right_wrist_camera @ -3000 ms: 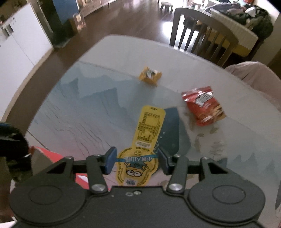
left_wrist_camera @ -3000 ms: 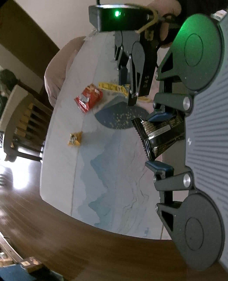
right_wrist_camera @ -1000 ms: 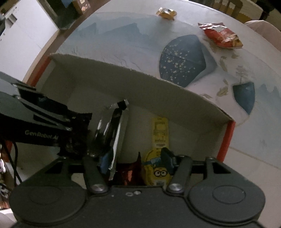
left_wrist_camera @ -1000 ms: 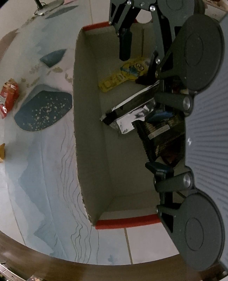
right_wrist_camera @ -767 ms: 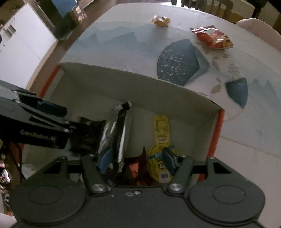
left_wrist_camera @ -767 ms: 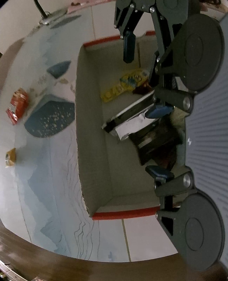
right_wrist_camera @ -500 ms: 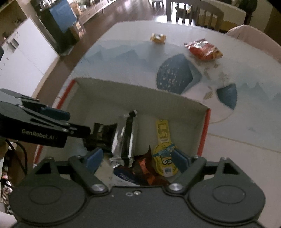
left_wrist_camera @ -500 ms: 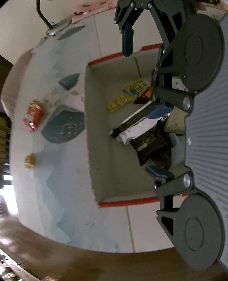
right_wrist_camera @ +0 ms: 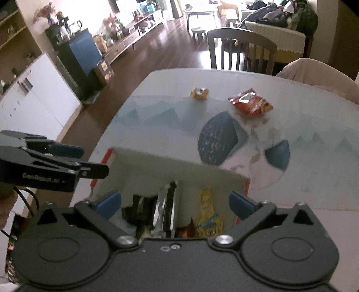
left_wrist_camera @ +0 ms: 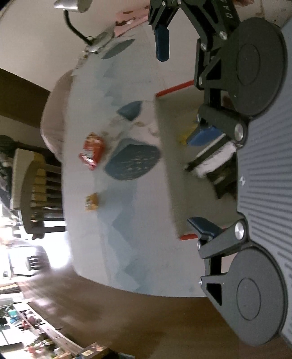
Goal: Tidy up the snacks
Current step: 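Move both tools back toward the red bag and yellow candy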
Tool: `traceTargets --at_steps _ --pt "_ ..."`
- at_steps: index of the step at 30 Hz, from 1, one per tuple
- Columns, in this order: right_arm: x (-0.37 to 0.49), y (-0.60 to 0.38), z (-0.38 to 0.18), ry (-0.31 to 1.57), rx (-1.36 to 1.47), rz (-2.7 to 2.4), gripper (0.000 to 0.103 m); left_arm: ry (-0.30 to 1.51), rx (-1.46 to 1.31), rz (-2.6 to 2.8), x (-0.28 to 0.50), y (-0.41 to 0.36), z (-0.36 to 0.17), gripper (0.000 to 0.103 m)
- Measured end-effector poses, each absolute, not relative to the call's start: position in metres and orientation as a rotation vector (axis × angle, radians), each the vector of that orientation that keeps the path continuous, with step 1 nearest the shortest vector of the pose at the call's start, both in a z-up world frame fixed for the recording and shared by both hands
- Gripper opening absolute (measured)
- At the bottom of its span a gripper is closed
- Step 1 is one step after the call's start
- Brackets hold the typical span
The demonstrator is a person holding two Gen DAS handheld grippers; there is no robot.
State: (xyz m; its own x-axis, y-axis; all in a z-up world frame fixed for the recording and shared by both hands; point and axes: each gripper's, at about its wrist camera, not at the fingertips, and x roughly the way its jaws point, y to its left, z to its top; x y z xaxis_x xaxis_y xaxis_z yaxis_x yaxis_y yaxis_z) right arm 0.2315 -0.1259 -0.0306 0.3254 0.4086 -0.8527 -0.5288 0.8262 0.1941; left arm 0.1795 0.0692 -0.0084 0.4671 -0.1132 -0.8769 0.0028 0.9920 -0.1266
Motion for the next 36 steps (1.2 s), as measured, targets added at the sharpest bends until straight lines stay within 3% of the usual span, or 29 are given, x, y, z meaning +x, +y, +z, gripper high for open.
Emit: traceTargets --at_steps 5,14,19,25,30,36 --pt "0.264 -0.133 -0.023 1.023 -0.158 0.608 0.103 0.983 -0.130 -0.053 0.210 0.074 0.007 0.081" --pt "0.354 -0.140 -0.030 0.995 -0.275 0.601 0.103 1.033 -0.168 0.010 0.307 0.075 -0.002 0.082" --pt "0.415 -0.143 -0.046 1.074 -0.272 0.563 0.103 1.055 -0.175 0.058 0.361 0.077 -0.010 0.082" --pt "0.476 -0.136 -0.078 1.003 -0.382 0.569 0.103 1.083 -0.163 0.135 0.420 0.080 -0.040 0.082" --pt "0.519 -0.125 -0.117 1.061 -0.401 0.590 0.103 1.154 -0.180 0.158 0.456 0.082 -0.079 0.082" --pt "0.533 -0.095 -0.159 1.014 -0.631 0.659 0.103 1.231 -0.173 0.187 0.496 0.085 -0.124 0.082"
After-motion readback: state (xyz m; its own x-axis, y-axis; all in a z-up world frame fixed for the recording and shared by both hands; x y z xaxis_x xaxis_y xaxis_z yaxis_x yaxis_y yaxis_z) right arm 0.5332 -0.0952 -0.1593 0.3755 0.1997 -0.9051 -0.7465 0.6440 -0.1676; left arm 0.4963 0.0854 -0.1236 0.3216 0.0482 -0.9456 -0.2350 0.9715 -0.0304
